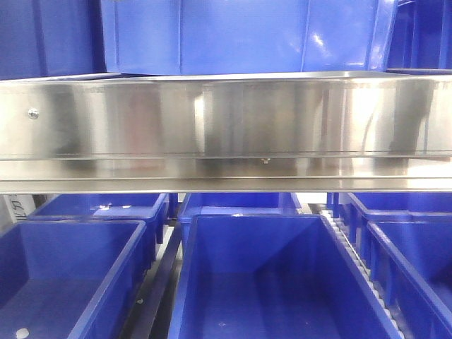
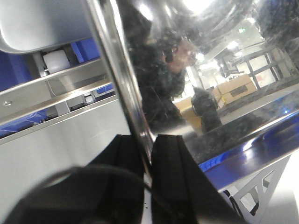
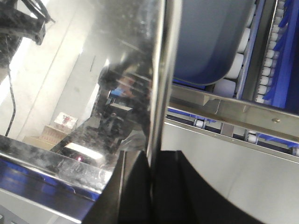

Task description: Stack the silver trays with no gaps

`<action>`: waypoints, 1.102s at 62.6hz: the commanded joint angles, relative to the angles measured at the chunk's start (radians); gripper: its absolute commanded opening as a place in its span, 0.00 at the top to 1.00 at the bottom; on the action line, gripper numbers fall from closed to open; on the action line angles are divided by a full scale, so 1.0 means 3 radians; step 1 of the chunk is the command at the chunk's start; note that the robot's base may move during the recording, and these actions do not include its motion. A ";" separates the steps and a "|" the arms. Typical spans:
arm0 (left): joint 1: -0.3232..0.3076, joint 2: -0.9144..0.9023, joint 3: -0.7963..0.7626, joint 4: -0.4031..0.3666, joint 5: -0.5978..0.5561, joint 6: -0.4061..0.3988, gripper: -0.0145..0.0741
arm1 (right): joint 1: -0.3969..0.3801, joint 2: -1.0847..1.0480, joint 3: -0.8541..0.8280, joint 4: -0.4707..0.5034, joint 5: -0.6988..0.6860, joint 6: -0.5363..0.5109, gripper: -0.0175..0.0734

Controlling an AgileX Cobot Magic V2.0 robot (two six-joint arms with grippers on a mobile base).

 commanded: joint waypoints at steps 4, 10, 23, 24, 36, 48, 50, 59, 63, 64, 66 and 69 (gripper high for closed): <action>-0.0047 -0.0091 -0.0096 -0.0133 0.0136 0.0094 0.89 | 0.0008 -0.0057 -0.0102 0.0063 -0.0113 -0.0037 0.74; -0.0047 -0.0091 -0.0096 -0.0139 0.0128 0.0094 0.89 | 0.0008 -0.0057 -0.0102 0.0063 -0.0113 -0.0037 0.74; -0.0047 -0.0091 -0.0096 -0.0187 0.0077 0.0094 0.89 | 0.0008 -0.0058 -0.0102 0.0063 -0.0138 -0.0037 0.74; -0.0047 -0.0091 -0.0096 -0.0187 0.0077 0.0094 0.89 | 0.0008 -0.0058 -0.0102 0.0063 -0.0138 -0.0037 0.74; -0.0047 -0.0091 -0.0096 -0.0187 -0.0015 0.0094 0.89 | 0.0008 -0.0058 -0.0102 0.0068 -0.0155 -0.0037 0.74; 0.0051 -0.0064 -0.0242 -0.0173 -0.0349 0.0134 0.89 | 0.0008 -0.0049 -0.0185 0.0051 -0.0276 -0.0050 0.74; 0.0085 -0.0030 -0.0310 -0.0173 -0.0354 0.0154 0.89 | 0.0008 -0.0031 -0.0227 0.0037 -0.0309 -0.0054 0.74; 0.0267 0.0215 -0.0775 -0.0158 -0.0362 0.0317 0.89 | -0.0031 0.0172 -0.0556 -0.0071 -0.0353 -0.0065 0.74; 0.0328 0.0347 -0.0960 -0.0099 -0.0392 0.0317 0.89 | -0.0090 0.0309 -0.0728 -0.0071 -0.0334 -0.0073 0.74; 0.0349 0.0382 -0.1026 -0.0073 -0.0395 0.0324 0.89 | -0.0107 0.0347 -0.0765 -0.0071 -0.0327 -0.0076 0.74; 0.0367 0.0469 -0.1105 -0.0038 -0.0401 0.0344 0.89 | -0.0158 0.0443 -0.0838 -0.0071 -0.0313 -0.0093 0.74; 0.0397 0.0573 -0.1221 0.0000 -0.0422 0.0414 0.89 | -0.0220 0.0558 -0.0934 -0.0071 -0.0313 -0.0119 0.74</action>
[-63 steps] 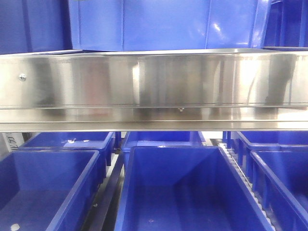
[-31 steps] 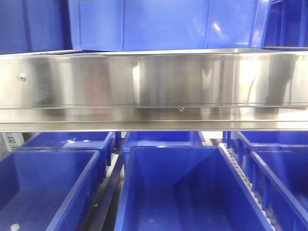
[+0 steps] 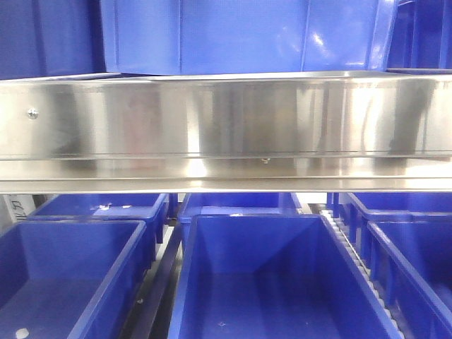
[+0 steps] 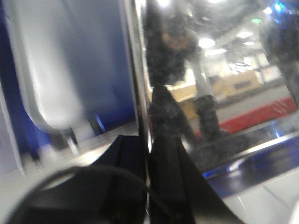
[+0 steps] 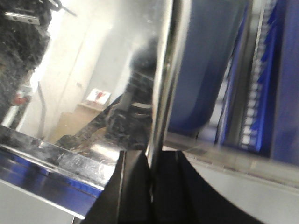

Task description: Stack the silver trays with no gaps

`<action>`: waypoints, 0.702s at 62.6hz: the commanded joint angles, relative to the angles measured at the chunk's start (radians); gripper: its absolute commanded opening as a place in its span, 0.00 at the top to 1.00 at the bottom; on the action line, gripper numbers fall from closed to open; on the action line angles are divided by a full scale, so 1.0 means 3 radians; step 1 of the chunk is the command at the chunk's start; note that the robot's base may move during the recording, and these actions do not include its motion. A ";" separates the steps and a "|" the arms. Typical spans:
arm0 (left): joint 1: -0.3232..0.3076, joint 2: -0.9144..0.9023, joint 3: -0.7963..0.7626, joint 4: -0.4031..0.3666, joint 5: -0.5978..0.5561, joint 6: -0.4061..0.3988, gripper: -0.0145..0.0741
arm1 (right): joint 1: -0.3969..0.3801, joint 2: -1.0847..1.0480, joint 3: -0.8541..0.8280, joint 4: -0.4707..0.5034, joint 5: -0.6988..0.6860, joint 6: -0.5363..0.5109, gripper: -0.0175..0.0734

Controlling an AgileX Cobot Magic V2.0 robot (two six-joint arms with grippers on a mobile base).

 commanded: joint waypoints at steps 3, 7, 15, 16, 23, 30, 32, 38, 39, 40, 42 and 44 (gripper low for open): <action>0.0062 0.0213 -0.0392 -0.0053 -0.0412 0.0191 0.89 | -0.0159 0.0294 -0.0362 0.0116 -0.0301 -0.0122 0.74; 0.0095 0.0323 -0.0441 0.0001 -0.0486 0.0199 0.89 | -0.0229 0.0422 -0.0438 0.0116 -0.0319 -0.0122 0.74; 0.0202 0.0593 -0.0447 0.0034 -0.0640 0.0199 0.89 | -0.0375 0.0753 -0.0469 0.0116 -0.0397 -0.0134 0.74; 0.0212 0.0618 -0.0447 0.0034 -0.0640 0.0199 0.89 | -0.0387 0.0785 -0.0469 0.0116 -0.0397 -0.0138 0.74; 0.0248 0.0780 -0.0447 0.0027 -0.0586 0.0199 0.89 | -0.0429 0.1021 -0.0469 0.0116 -0.0393 -0.0145 0.74; 0.0248 0.0886 -0.0447 0.0052 -0.0513 0.0199 0.89 | -0.0429 0.1167 -0.0469 0.0116 -0.0393 -0.0187 0.74; 0.0248 0.0916 -0.0447 0.0052 -0.0499 0.0199 0.89 | -0.0429 0.1200 -0.0469 0.0116 -0.0397 -0.0187 0.74; 0.0248 0.0990 -0.0447 0.0085 -0.0438 0.0199 0.88 | -0.0429 0.1274 -0.0469 0.0116 -0.0406 -0.0187 0.74; 0.0248 0.0993 -0.0447 0.0099 -0.0430 0.0199 0.88 | -0.0429 0.1277 -0.0469 0.0116 -0.0411 -0.0187 0.74; 0.0248 0.1009 -0.0447 0.0107 -0.0421 0.0199 0.87 | -0.0429 0.1280 -0.0469 0.0116 -0.0417 -0.0187 0.74; 0.0248 0.1029 -0.0447 0.0115 -0.0405 0.0199 0.86 | -0.0429 0.1286 -0.0469 0.0116 -0.0421 -0.0191 0.73; 0.0248 0.1049 -0.0447 0.0123 -0.0389 0.0199 0.83 | -0.0429 0.1286 -0.0469 0.0116 -0.0428 -0.0202 0.70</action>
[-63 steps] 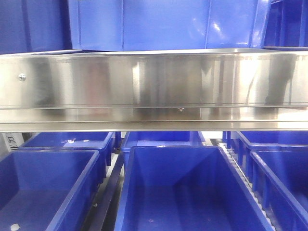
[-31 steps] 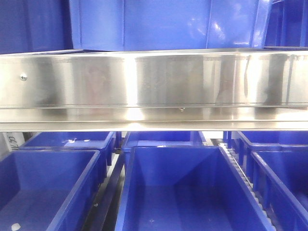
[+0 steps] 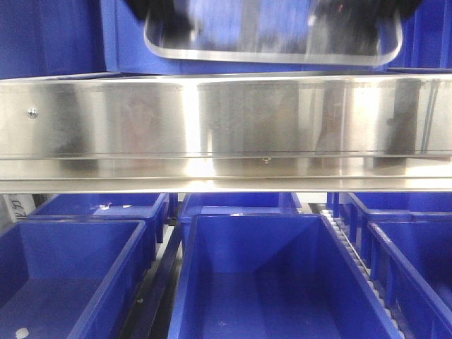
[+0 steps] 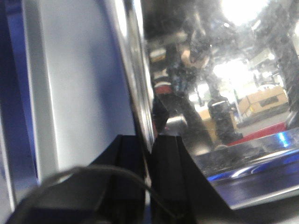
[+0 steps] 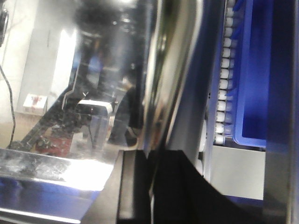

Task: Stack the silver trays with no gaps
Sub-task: 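Lower the small tray onto the larger silver tray with both grippers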

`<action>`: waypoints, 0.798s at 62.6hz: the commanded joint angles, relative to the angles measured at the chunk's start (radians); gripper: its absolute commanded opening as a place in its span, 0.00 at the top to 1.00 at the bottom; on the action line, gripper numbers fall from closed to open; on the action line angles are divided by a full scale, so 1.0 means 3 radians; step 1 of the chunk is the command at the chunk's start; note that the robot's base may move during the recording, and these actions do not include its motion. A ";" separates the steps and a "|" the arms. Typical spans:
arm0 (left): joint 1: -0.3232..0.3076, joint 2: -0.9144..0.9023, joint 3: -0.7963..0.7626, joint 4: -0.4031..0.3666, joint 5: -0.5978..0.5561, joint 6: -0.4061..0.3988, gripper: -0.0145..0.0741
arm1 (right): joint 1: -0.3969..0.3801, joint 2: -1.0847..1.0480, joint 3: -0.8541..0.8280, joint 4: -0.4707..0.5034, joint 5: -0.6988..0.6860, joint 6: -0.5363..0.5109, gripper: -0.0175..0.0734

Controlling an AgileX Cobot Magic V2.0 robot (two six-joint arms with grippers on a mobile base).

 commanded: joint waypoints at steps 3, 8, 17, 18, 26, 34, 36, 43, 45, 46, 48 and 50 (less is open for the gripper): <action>-0.0041 -0.0086 -0.0121 -0.0083 -0.0157 0.0085 0.77 | 0.0022 -0.0136 -0.0134 0.0136 -0.0279 -0.0127 0.64; -0.0041 -0.0057 -0.0121 -0.0083 -0.0143 0.0085 0.62 | 0.0022 -0.0142 -0.0134 0.0136 -0.0282 -0.0154 0.48; -0.0041 -0.0061 -0.0124 -0.0023 -0.0161 0.0085 0.33 | 0.0022 -0.0142 -0.0134 0.0105 -0.0274 -0.0158 0.18; -0.0041 -0.0061 -0.0131 -0.0017 -0.0161 0.0085 0.30 | 0.0022 -0.0142 -0.0134 0.0099 -0.0270 -0.0158 0.13; -0.0041 -0.0069 -0.0139 0.0035 -0.0124 0.0085 0.22 | 0.0022 -0.0163 -0.0134 0.0079 -0.0271 -0.0158 0.11; -0.0041 -0.0167 -0.0139 0.0041 -0.0057 0.0085 0.22 | 0.0022 -0.0279 -0.0134 0.0079 -0.0292 -0.0158 0.12; -0.0049 -0.0216 -0.0139 0.0041 -0.0025 0.0085 0.22 | 0.0022 -0.0331 -0.0134 0.0079 -0.0295 -0.0158 0.13; -0.0063 -0.0435 -0.0139 0.0034 0.0066 0.0085 0.27 | 0.0022 -0.0543 -0.0130 0.0079 -0.0272 -0.0161 0.25; -0.0085 -0.0524 -0.0139 0.0034 0.0082 0.0085 0.30 | 0.0022 -0.0629 -0.0127 0.0079 -0.0256 -0.0169 0.29; -0.0084 -0.0541 -0.0139 0.0034 0.0082 0.0085 0.32 | 0.0022 -0.0646 -0.0127 0.0079 -0.0256 -0.0172 0.30; -0.0119 -0.0640 -0.0139 0.0041 0.0082 0.0085 0.37 | 0.0022 -0.0735 -0.0118 0.0079 -0.0241 -0.0182 0.37; -0.0147 -0.0722 -0.0139 0.0041 0.0074 0.0085 0.41 | 0.0022 -0.0813 -0.0096 0.0079 -0.0229 -0.0186 0.43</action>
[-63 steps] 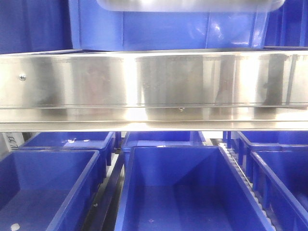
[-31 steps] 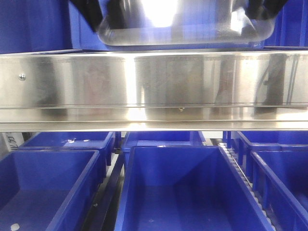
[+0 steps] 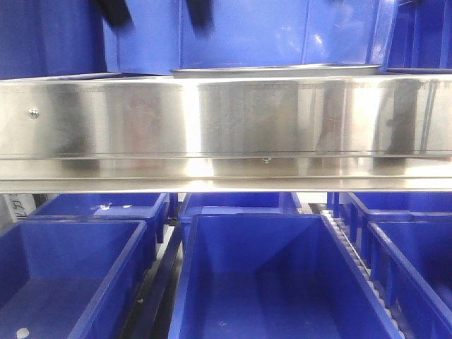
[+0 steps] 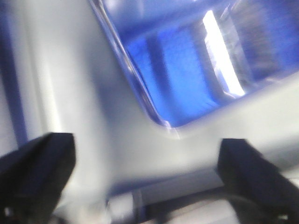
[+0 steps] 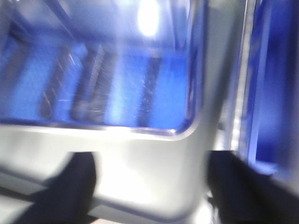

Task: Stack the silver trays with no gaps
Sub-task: 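Lower the small tray onto the larger silver tray with both grippers, then open both grippers and release the stacked tray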

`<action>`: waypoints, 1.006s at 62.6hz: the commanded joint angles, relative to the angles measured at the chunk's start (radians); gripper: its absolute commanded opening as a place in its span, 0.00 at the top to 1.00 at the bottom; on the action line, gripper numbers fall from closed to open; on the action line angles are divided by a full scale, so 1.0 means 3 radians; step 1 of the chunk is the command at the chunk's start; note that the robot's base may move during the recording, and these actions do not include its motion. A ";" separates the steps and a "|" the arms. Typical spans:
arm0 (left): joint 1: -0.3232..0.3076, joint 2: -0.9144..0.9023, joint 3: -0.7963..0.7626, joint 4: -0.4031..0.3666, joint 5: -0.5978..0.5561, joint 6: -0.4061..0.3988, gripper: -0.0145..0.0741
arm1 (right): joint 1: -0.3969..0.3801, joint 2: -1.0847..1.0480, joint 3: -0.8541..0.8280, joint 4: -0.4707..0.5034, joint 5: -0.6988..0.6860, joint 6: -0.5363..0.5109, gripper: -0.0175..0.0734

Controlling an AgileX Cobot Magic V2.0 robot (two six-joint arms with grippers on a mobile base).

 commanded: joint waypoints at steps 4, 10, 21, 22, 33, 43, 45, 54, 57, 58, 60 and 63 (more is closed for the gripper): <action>-0.0163 -0.0585 -0.0097 0.0070 -0.0107 0.0013 0.51 | -0.0001 -0.0546 -0.0027 -0.0026 -0.0095 -0.0058 0.54; -0.0311 -0.0845 0.0003 0.0234 -0.0146 0.0020 0.69 | 0.0002 -0.0876 0.0156 -0.0026 -0.0132 -0.0058 0.69; -0.0625 -0.1489 0.0548 0.0508 -0.0308 0.0003 0.87 | 0.0002 -0.1648 0.0803 -0.0026 -0.0313 -0.0222 0.75; -0.0642 -0.1543 0.0641 0.0508 -0.0338 0.0004 0.88 | 0.0002 -0.1715 0.0871 -0.0026 -0.0336 -0.0243 0.75; -0.0794 -0.2287 0.1581 0.0492 -0.0923 -0.0001 0.88 | 0.0002 -0.2600 0.1891 -0.0026 -0.0863 -0.0479 0.75; -0.0817 -0.3047 0.2525 0.0403 -0.1721 -0.0001 0.88 | 0.0002 -0.3430 0.2826 -0.0026 -0.1454 -0.0638 0.75; -0.0817 -0.3211 0.2736 0.0386 -0.1911 -0.0001 0.88 | 0.0002 -0.3598 0.3010 -0.0026 -0.1574 -0.0663 0.75; -0.0817 -0.3869 0.3626 0.0370 -0.2710 -0.0001 0.88 | 0.0002 -0.4264 0.3736 -0.0026 -0.2094 -0.0694 0.75; -0.0817 -0.4011 0.3878 0.0412 -0.2896 -0.0001 0.88 | 0.0002 -0.4408 0.3912 -0.0029 -0.2227 -0.0694 0.75; -0.0817 -0.4047 0.3936 0.0415 -0.2967 -0.0001 0.88 | 0.0002 -0.4442 0.3957 -0.0029 -0.2260 -0.0694 0.75; -0.0817 -0.4138 0.4065 0.0422 -0.3074 -0.0001 0.88 | 0.0002 -0.4520 0.4080 -0.0029 -0.2355 -0.0694 0.75; -0.0817 -0.4216 0.4219 0.0422 -0.3213 -0.0001 0.88 | 0.0002 -0.4571 0.4202 -0.0029 -0.2457 -0.0694 0.75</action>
